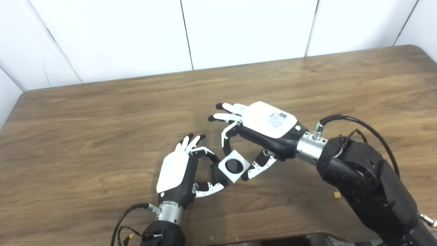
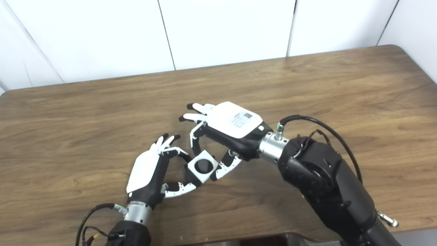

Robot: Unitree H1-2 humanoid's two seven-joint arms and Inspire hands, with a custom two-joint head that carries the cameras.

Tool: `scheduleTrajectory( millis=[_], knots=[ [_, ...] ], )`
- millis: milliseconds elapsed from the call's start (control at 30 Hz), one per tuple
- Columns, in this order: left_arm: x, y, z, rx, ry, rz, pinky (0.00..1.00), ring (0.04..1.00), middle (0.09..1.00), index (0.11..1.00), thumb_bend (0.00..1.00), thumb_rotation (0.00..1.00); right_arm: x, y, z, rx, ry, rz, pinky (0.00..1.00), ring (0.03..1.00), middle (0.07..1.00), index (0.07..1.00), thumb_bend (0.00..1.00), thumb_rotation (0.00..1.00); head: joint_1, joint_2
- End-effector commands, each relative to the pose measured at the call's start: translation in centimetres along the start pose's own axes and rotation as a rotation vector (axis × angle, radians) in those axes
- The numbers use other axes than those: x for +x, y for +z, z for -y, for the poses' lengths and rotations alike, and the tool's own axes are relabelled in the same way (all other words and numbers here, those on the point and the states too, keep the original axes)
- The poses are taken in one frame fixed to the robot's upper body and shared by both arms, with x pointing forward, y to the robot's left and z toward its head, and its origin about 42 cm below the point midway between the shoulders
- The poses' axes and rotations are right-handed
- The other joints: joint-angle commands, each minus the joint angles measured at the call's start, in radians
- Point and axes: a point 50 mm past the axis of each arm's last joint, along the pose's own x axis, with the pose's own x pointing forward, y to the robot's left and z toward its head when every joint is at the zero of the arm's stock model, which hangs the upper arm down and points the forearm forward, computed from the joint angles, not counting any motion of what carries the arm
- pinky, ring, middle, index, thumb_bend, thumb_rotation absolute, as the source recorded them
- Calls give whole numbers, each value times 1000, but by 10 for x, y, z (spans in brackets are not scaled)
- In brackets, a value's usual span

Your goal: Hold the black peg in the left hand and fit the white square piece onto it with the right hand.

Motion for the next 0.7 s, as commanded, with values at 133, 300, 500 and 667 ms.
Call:
scheduleTrajectory(
  millis=[133, 300, 500, 667],
  knots=[
    [-1, 6, -7, 15, 36, 18, 999, 1000, 932, 492, 488, 90, 4, -1, 12, -27, -52, 20, 970, 1000, 926, 491, 525, 145, -2, 3],
    [-2, 5, -6, 8, 38, 16, 999, 1000, 934, 492, 488, 89, 4, -5, 14, -29, -52, 10, 968, 1000, 925, 490, 525, 145, -3, 4],
    [-2, 5, -5, 6, 34, 10, 999, 1000, 934, 491, 488, 89, 5, -7, 16, -39, -62, 11, 955, 1000, 923, 490, 525, 146, -8, 7],
    [-2, 5, -5, 7, 33, 7, 995, 1000, 935, 492, 488, 89, 5, -9, 16, -42, -61, 4, 963, 1000, 925, 491, 525, 147, -6, 6]
  ],
)
